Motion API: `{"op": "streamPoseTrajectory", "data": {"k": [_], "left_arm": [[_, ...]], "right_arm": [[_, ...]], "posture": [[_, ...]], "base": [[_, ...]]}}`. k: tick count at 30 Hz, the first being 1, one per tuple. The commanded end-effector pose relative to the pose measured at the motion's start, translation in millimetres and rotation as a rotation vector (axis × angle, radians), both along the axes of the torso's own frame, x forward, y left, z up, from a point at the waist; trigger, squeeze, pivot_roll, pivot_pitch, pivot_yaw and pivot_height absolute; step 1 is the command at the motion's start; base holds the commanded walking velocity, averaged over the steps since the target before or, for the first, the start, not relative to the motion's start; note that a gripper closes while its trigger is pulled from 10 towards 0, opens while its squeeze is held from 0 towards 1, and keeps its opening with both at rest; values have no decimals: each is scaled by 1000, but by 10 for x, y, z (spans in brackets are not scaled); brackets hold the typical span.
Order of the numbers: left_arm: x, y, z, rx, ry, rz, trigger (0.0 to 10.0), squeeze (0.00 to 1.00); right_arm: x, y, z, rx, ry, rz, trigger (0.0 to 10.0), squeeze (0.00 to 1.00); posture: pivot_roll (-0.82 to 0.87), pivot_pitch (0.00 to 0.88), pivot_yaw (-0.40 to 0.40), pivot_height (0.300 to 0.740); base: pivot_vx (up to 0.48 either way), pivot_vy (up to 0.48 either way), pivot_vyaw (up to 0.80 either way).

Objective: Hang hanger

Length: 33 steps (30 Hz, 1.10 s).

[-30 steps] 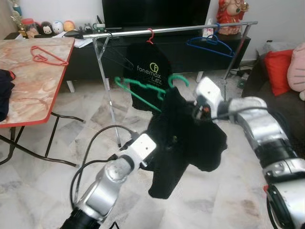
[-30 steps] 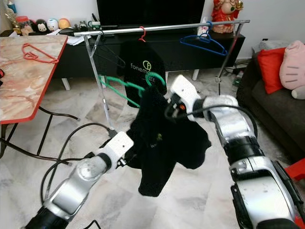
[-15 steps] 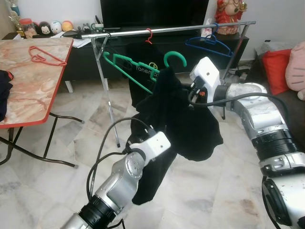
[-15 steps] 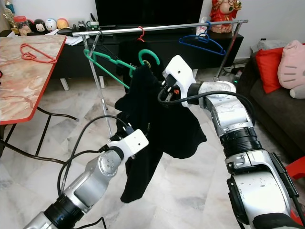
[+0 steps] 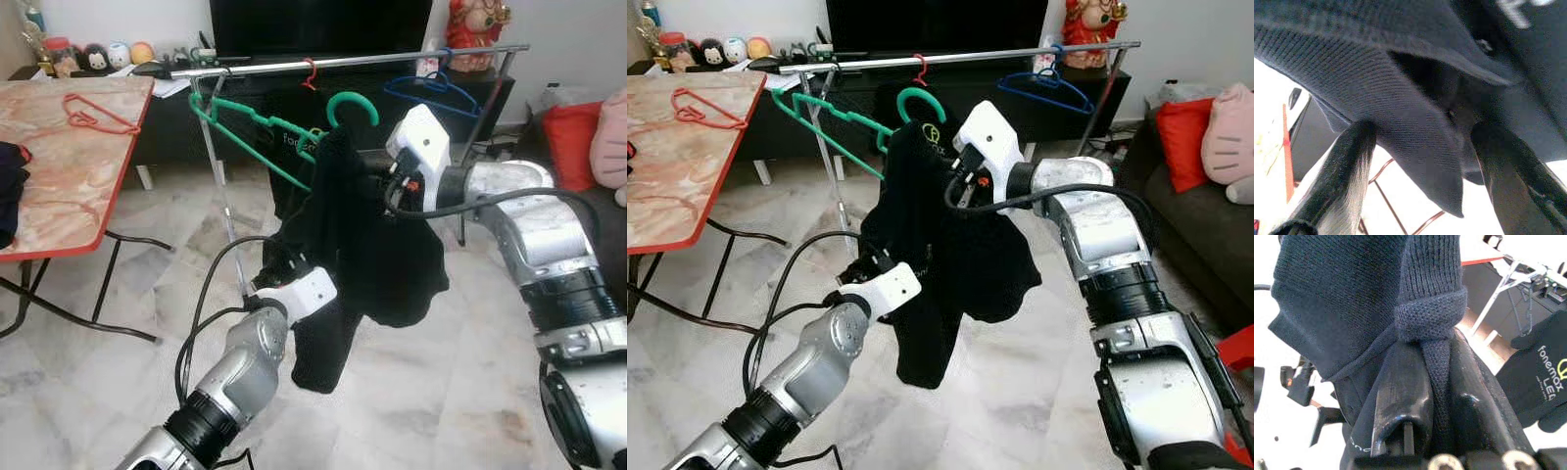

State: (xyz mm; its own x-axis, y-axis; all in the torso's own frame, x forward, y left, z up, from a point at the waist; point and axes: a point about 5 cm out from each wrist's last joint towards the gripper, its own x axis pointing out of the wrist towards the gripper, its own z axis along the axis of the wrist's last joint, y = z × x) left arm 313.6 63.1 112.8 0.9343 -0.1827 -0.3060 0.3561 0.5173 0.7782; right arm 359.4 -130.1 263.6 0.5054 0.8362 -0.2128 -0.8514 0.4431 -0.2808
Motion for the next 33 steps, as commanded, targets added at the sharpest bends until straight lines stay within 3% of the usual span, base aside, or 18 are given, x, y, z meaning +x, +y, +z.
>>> {"op": "streamPoseTrajectory", "data": {"k": [1, 7, 8, 9, 10, 27, 33], "left_arm": [[49, 35, 45, 21, -29, 29, 10000, 0], [106, 173, 67, 59, -53, 77, 10000, 0], [113, 200, 72, 62, -55, 83, 3490, 0], [117, 215, 78, 65, -58, 85, 2235, 0], [120, 225, 85, 68, -58, 85, 0, 0], [100, 272, 105, 64, -49, 65, 0, 0], [43, 242, 66, 61, 4, 12, 0, 0]], "right_arm": [[-56, 11, 129, 10, -45, 32, 0, 0], [-105, -5, 110, -3, -39, 42, 0, 0], [-114, -15, 97, -14, -39, 43, 0, 0], [-119, -22, 87, -23, -38, 43, 0, 0], [-121, -27, 75, -28, -36, 43, 0, 0], [-164, -71, -60, -92, -23, 44, 0, 0], [-152, -91, -97, -109, -20, 34, 0, 0]], "posture": [[-35, 0, -62, 740], [-41, 0, -64, 740], [-41, 0, -64, 740], [-41, 0, -64, 740], [-41, 0, -64, 740], [-38, 0, -63, 740], [-36, 0, -63, 740]], "base": [[0, 0, 0], [0, 0, 0], [0, 0, 0], [0, 0, 0], [0, 0, 0], [0, 0, 0], [0, 0, 0]]}}
